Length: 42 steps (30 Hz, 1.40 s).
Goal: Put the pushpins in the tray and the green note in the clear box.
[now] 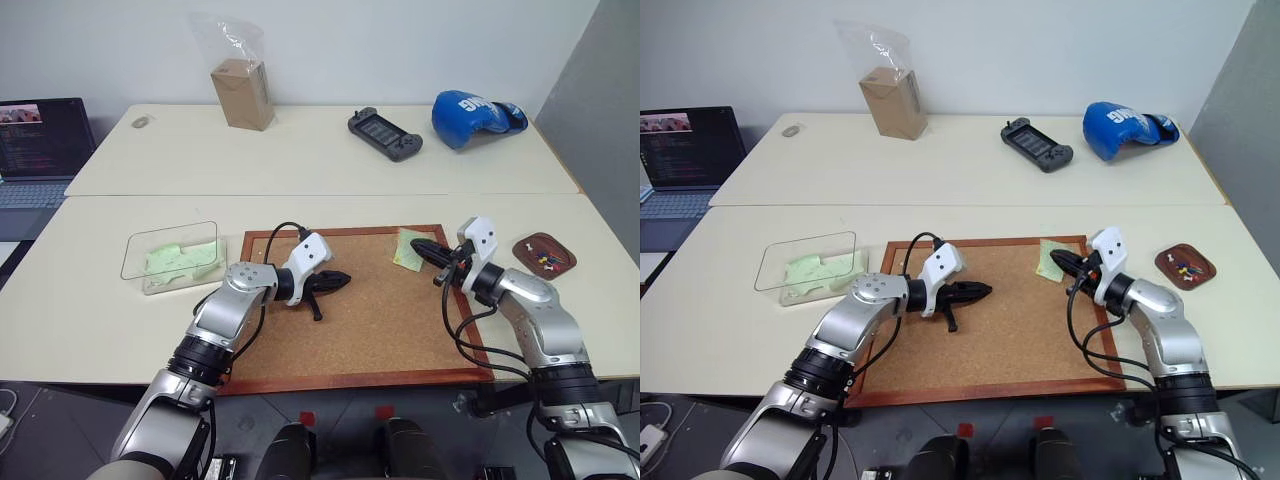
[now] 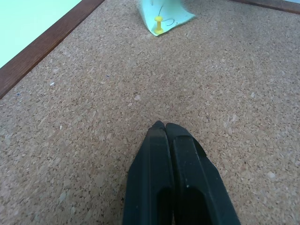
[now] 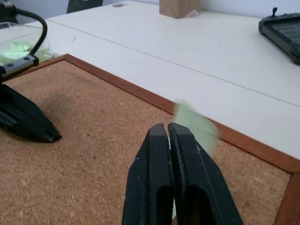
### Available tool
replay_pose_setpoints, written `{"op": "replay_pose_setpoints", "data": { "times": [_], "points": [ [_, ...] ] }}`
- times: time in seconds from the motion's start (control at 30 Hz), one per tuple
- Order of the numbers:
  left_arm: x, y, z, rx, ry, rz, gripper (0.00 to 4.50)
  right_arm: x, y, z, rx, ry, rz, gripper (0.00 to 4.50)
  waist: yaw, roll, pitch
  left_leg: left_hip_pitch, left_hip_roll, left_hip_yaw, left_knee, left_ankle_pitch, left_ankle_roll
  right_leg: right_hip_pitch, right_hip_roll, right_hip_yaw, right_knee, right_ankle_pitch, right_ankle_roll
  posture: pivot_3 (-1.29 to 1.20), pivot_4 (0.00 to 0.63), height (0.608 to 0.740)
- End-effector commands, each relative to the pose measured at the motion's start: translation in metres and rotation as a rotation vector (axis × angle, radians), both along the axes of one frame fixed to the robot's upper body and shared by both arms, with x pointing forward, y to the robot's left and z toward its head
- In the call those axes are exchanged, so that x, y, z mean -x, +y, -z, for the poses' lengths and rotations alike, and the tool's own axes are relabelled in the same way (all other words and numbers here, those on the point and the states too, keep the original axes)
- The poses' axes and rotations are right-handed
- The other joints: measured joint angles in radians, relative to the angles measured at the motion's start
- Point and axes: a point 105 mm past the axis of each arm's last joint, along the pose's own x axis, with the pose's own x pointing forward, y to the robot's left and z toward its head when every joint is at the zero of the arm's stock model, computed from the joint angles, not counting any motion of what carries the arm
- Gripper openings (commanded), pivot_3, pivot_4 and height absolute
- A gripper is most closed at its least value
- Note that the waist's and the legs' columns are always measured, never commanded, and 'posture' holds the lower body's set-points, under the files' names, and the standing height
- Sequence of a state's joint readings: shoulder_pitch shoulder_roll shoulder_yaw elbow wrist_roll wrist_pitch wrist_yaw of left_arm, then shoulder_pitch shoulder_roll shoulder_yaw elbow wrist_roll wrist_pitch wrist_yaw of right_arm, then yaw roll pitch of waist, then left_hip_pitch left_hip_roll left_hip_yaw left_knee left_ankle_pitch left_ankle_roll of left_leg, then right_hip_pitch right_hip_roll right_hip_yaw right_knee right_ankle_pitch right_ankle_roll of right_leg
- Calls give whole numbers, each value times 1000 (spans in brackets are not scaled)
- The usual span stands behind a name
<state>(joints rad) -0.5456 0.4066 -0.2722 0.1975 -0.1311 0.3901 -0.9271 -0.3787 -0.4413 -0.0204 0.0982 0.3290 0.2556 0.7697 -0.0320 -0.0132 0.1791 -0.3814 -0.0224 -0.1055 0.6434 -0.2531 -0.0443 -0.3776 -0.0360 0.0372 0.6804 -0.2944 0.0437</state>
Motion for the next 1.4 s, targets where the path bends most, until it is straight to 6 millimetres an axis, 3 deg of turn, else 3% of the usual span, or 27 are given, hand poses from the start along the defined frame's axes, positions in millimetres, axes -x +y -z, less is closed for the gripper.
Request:
{"op": "replay_pose_setpoints", "data": {
  "times": [0.03,0.13,0.23,0.37,0.5,0.63,0.77,1.13,1.4],
  "points": [
    [4,1,13,-41,37,-6,0,4,-4,-16,-29,-40,4,44,0,0,0,0,0,0,0,0,0,0,0,0,0,0,0,0,150,740],
    [4,1,13,-41,37,-5,0,4,-9,-19,-46,-43,38,44,0,0,0,0,0,0,0,0,0,0,0,0,0,0,0,0,150,740],
    [4,1,14,-42,39,-5,0,-5,-33,-31,-66,-88,185,44,1,0,0,0,0,0,0,0,0,0,0,0,0,0,0,0,150,740],
    [5,2,14,-43,40,-6,0,-16,-82,-43,-51,-119,445,44,1,0,0,0,0,0,0,0,0,0,0,0,0,0,0,0,150,740],
    [4,2,14,-42,41,-6,0,-24,-148,-45,-3,-101,759,44,1,0,0,0,0,1,0,0,0,0,0,1,0,0,0,0,150,740],
    [3,1,14,-44,41,-4,0,-26,-178,-36,-31,-20,880,44,0,0,0,0,0,3,-1,0,0,0,0,0,0,0,0,0,150,740],
    [3,1,14,-46,40,-3,0,-27,-192,-27,-52,26,928,44,0,0,0,0,0,6,-1,0,0,0,0,1,0,0,0,0,150,740],
    [3,4,13,-49,38,-9,0,-28,-206,-15,-70,85,993,44,0,0,0,0,0,8,-1,0,1,0,-1,2,0,0,0,0,150,740],
    [3,5,13,-52,38,-9,0,-28,-207,-14,-60,81,998,1511,0,0,0,0,0,9,-1,0,1,0,-1,2,0,0,0,0,150,740]
  ]
}}
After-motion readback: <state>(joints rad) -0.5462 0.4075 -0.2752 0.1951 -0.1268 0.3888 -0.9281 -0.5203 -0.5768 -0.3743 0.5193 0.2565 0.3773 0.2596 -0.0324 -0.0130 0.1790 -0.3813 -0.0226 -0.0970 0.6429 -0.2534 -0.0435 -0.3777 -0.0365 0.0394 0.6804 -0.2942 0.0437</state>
